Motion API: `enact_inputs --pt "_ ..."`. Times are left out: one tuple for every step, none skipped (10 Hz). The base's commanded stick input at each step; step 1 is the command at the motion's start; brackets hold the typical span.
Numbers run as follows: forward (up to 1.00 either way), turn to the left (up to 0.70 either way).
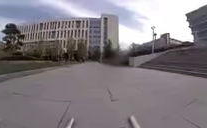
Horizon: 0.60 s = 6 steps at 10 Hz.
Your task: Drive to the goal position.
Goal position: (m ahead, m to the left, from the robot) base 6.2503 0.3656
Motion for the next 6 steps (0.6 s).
enact_inputs --pt "1.00 0.27" --pt "1.00 0.27" --pt "1.00 0.27" --pt "1.00 0.27" --pt "1.00 0.27" --pt "1.00 0.27"
